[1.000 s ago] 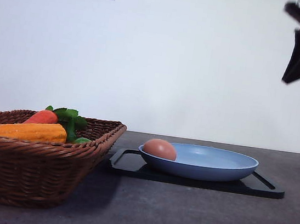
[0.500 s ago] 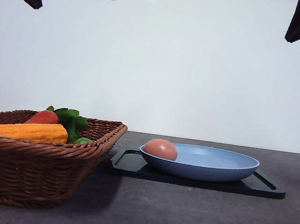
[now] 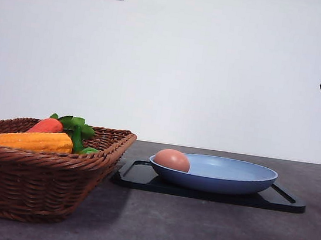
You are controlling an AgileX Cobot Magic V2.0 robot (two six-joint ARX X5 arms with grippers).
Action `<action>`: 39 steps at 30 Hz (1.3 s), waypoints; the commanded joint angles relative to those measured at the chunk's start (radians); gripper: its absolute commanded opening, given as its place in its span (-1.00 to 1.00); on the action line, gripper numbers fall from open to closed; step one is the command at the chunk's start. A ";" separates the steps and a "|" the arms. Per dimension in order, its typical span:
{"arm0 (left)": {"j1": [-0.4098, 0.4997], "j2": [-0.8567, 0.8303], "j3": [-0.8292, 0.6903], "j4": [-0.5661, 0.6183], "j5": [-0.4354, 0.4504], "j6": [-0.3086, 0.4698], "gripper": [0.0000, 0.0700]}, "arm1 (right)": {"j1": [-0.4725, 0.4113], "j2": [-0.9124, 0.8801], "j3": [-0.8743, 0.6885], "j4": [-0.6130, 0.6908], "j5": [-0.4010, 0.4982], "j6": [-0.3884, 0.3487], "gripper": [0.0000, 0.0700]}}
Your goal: Transfer egg from basket to plate and serve
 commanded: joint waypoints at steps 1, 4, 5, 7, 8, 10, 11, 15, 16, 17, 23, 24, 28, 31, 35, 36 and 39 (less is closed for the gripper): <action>-0.005 -0.013 0.008 -0.015 0.005 -0.031 -1.00 | 0.006 -0.003 -0.004 0.015 0.000 0.024 -1.00; -0.005 -0.029 0.008 -0.038 0.005 -0.030 -1.00 | 0.006 -0.002 -0.004 0.026 0.001 0.054 -1.00; -0.005 -0.029 0.008 -0.033 0.005 -0.030 -1.00 | 0.006 -0.002 -0.004 0.034 0.001 0.054 -1.00; -0.005 -0.029 0.008 -0.030 0.005 -0.030 -1.00 | 0.006 -0.002 -0.003 0.048 0.001 0.054 -1.00; -0.005 -0.029 0.008 -0.031 0.005 -0.030 -1.00 | 0.006 -0.002 -0.003 0.051 0.001 0.054 -1.00; -0.005 -0.029 0.008 -0.030 0.004 -0.030 -1.00 | 0.006 -0.003 -0.003 0.052 0.001 0.054 -1.00; -0.005 -0.029 0.008 -0.030 0.005 -0.030 -1.00 | 0.006 -0.003 -0.003 0.052 0.001 0.054 -1.00; -0.005 -0.029 0.008 -0.030 0.004 -0.030 -1.00 | 0.006 -0.002 -0.003 0.052 0.001 0.054 -1.00; -0.005 -0.029 0.008 -0.030 0.005 -0.030 -1.00 | 0.006 -0.002 -0.003 0.052 0.001 0.054 -1.00; -0.005 -0.029 0.008 -0.030 0.004 -0.030 -1.00 | 0.006 -0.002 -0.003 0.052 0.001 0.054 -1.00; -0.008 -0.163 0.008 -0.071 -0.003 0.004 -1.00 | 0.006 -0.003 -0.003 0.053 0.001 0.054 -1.00; -0.006 -0.210 0.008 -0.081 -0.003 0.031 -1.00 | 0.006 -0.002 -0.003 0.053 0.001 0.054 -1.00; 0.044 -0.370 -0.007 -0.083 -0.009 0.064 -1.00 | 0.006 -0.002 -0.003 0.053 0.001 0.054 -1.00; 0.111 -0.430 -0.055 -0.059 -0.009 0.097 -1.00 | 0.006 -0.002 -0.003 0.053 0.001 0.054 -1.00; 0.212 -0.483 -0.168 0.008 -0.007 0.109 -1.00 | 0.006 -0.002 -0.003 0.053 0.001 0.054 -1.00; 0.232 -0.492 -0.197 0.022 -0.007 0.108 -1.00 | 0.006 -0.002 -0.003 0.053 0.001 0.054 -1.00; 0.273 -0.511 -0.278 0.049 -0.006 0.100 -1.00 | 0.006 -0.002 -0.003 0.054 0.001 0.054 -1.00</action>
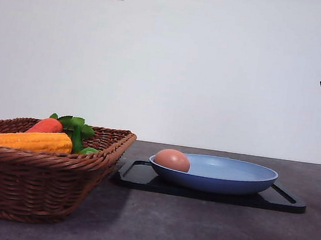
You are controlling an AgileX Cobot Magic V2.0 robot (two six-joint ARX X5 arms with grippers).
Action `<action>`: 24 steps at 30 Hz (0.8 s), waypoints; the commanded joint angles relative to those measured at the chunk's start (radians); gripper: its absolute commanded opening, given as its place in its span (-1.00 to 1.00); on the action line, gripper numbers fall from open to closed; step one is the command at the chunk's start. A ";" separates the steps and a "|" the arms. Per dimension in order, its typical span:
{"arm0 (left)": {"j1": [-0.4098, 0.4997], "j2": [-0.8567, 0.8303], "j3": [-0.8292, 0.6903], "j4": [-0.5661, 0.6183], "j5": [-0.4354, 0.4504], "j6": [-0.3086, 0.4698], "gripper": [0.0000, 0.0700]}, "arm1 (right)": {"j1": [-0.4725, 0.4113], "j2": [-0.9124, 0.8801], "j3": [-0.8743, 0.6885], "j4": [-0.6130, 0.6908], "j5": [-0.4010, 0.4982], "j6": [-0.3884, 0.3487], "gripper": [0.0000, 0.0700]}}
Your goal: Transfer egg from basket to plate and serve
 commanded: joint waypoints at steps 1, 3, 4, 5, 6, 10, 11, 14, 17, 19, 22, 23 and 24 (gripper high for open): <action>0.009 -0.009 -0.039 0.024 0.004 0.009 -1.00 | 0.005 0.004 0.006 0.013 0.000 0.013 -1.00; 0.016 -0.009 -0.075 0.023 0.010 0.008 -1.00 | 0.005 0.004 0.006 0.013 0.000 0.013 -1.00; 0.016 -0.009 -0.092 0.022 0.010 0.008 -1.00 | 0.005 0.004 0.006 0.013 0.000 0.013 -1.00; 0.016 -0.009 -0.106 0.022 0.012 0.008 -1.00 | 0.005 0.004 0.006 0.013 0.000 0.013 -1.00; 0.016 -0.009 -0.118 0.023 0.013 0.008 -1.00 | 0.005 0.004 0.006 0.013 0.000 0.013 -1.00; 0.016 -0.009 -0.163 0.017 0.020 -0.012 -1.00 | 0.005 0.004 0.006 0.013 0.000 0.013 -1.00; 0.016 -0.009 -0.170 0.015 0.020 -0.019 -1.00 | 0.005 0.004 0.006 0.013 0.000 0.013 -1.00; 0.016 -0.009 -0.188 0.017 0.020 -0.040 -1.00 | 0.005 0.004 0.006 0.013 0.000 0.013 -1.00; 0.016 -0.009 -0.201 0.051 0.020 -0.039 -1.00 | 0.005 0.004 0.006 0.013 0.000 0.013 -1.00; 0.016 -0.009 -0.204 0.054 0.020 -0.039 -1.00 | 0.005 0.004 0.006 0.013 0.000 0.013 -1.00; 0.016 -0.009 -0.204 0.053 0.020 -0.039 -1.00 | 0.005 0.004 0.006 0.013 0.000 0.013 -1.00; 0.016 -0.009 -0.204 0.053 0.020 -0.039 -1.00 | 0.005 0.004 0.006 0.013 0.000 0.013 -1.00; 0.016 -0.009 -0.204 0.053 0.020 -0.039 -1.00 | 0.005 0.004 0.006 0.013 0.000 0.013 -1.00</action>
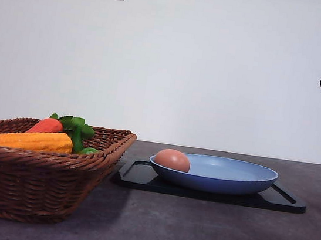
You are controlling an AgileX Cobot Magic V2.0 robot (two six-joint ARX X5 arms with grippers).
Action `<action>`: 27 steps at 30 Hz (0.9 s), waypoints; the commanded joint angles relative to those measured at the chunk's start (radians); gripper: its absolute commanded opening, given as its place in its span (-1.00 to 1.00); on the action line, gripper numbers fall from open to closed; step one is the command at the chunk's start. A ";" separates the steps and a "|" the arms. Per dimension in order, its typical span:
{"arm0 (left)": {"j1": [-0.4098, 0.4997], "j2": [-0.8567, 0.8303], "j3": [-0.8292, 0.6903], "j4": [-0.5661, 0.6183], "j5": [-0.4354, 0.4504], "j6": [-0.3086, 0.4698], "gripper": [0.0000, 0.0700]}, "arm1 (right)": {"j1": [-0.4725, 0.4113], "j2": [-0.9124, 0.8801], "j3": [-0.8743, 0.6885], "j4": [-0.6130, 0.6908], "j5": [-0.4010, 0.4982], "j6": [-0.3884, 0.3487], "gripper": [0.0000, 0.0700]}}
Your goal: Transfer egg from basket to plate and serve
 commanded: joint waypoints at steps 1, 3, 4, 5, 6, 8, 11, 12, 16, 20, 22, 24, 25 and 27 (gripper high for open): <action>0.000 -0.002 -0.027 0.001 0.002 -0.004 -1.00 | 0.005 0.004 0.006 0.011 0.001 0.010 -1.00; 0.000 -0.002 -0.027 0.001 0.001 -0.004 -1.00 | 0.005 0.003 0.006 0.011 0.001 0.010 -1.00; 0.000 -0.002 -0.027 0.001 0.002 -0.004 -1.00 | 0.005 0.004 0.006 0.011 0.001 0.010 -1.00; 0.000 -0.002 -0.027 0.001 0.002 -0.004 -1.00 | 0.005 0.004 0.006 0.011 0.001 0.010 -1.00; 0.000 -0.002 -0.027 0.001 0.001 -0.004 -1.00 | 0.005 0.004 0.006 0.011 0.001 0.010 -1.00; 0.000 -0.002 -0.027 0.001 0.002 -0.004 -1.00 | 0.005 0.004 0.006 0.011 0.001 0.010 -1.00; 0.000 -0.002 -0.027 0.001 0.001 -0.004 -1.00 | 0.005 0.004 0.006 0.011 0.001 0.010 -1.00; 0.000 -0.002 -0.027 0.001 0.002 -0.004 -1.00 | 0.005 0.004 0.006 0.011 0.001 0.010 -1.00; 0.000 -0.002 -0.027 0.001 0.002 -0.004 -1.00 | 0.005 0.004 0.006 0.011 0.001 0.004 -1.00; 0.000 -0.002 -0.027 0.001 0.002 -0.004 -1.00 | 0.005 -0.006 0.006 0.006 0.015 -0.060 -1.00; 0.000 -0.002 -0.027 0.001 0.002 -0.004 -1.00 | 0.000 -0.064 0.005 -0.013 0.072 -0.133 -1.00; 0.000 -0.002 -0.027 0.001 0.001 -0.004 -1.00 | -0.017 -0.133 0.005 -0.022 0.133 -0.189 -1.00; 0.000 -0.002 -0.027 0.001 0.001 -0.004 -1.00 | -0.030 -0.168 0.003 -0.020 0.147 -0.211 -1.00; 0.000 -0.002 -0.027 0.001 0.002 -0.004 -1.00 | -0.073 -0.243 -0.004 -0.009 0.147 -0.235 -1.00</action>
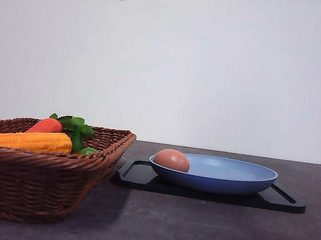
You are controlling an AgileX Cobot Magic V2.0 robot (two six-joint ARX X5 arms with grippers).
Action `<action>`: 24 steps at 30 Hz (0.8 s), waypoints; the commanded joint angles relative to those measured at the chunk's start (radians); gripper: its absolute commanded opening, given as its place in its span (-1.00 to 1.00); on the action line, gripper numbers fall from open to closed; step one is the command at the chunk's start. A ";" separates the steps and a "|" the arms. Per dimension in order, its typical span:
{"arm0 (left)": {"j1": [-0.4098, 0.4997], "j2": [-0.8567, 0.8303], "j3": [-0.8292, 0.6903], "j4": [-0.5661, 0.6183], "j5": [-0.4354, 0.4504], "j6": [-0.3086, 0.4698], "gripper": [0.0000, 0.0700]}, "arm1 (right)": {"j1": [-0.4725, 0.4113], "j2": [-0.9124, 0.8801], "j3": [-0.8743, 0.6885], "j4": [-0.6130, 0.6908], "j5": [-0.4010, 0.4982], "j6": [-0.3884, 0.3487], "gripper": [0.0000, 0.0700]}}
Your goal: Transfer egg from basket to plate and serve
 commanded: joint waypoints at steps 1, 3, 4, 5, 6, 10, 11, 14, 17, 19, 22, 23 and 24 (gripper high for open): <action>0.000 -0.002 -0.027 0.001 0.002 -0.002 -1.00 | -0.035 -0.052 -0.010 0.018 0.002 -0.057 -1.00; 0.000 -0.002 -0.027 0.001 0.002 -0.002 -1.00 | -0.091 -0.116 -0.027 0.020 0.000 -0.052 -1.00; 0.000 -0.002 -0.027 0.001 0.002 -0.002 -1.00 | -0.125 -0.151 -0.039 0.021 -0.009 -0.047 -1.00; 0.000 -0.002 -0.027 0.001 0.001 -0.002 -1.00 | -0.153 -0.178 -0.051 0.020 -0.021 -0.043 -1.00; 0.000 -0.002 -0.027 0.001 0.001 -0.002 -1.00 | -0.181 -0.203 -0.065 0.021 -0.030 -0.035 -1.00; 0.000 -0.002 -0.027 0.001 0.001 -0.002 -1.00 | -0.275 -0.289 -0.142 0.021 -0.086 0.008 -1.00; 0.000 -0.002 -0.027 0.001 0.001 -0.002 -1.00 | -0.291 -0.305 -0.162 0.021 -0.102 0.021 -1.00; 0.000 -0.002 -0.027 0.001 0.002 -0.002 -1.00 | -0.327 -0.346 -0.223 0.020 -0.152 0.065 -1.00; 0.000 -0.002 -0.027 0.001 0.001 -0.002 -1.00 | -0.342 -0.378 -0.282 0.020 -0.183 0.108 -1.00; 0.000 -0.002 -0.027 0.001 0.002 -0.002 -1.00 | -0.343 -0.394 -0.319 0.019 -0.197 0.136 -1.00; 0.000 -0.002 -0.027 0.001 0.001 -0.002 -1.00 | -0.344 -0.409 -0.343 -0.035 -0.196 0.174 -1.00; 0.000 -0.002 -0.027 0.001 0.001 -0.002 -1.00 | -0.344 -0.409 -0.343 -0.060 -0.197 0.181 -1.00; 0.000 -0.002 -0.027 0.001 0.001 -0.002 -1.00 | -0.344 -0.409 -0.343 -0.081 -0.197 0.187 -1.00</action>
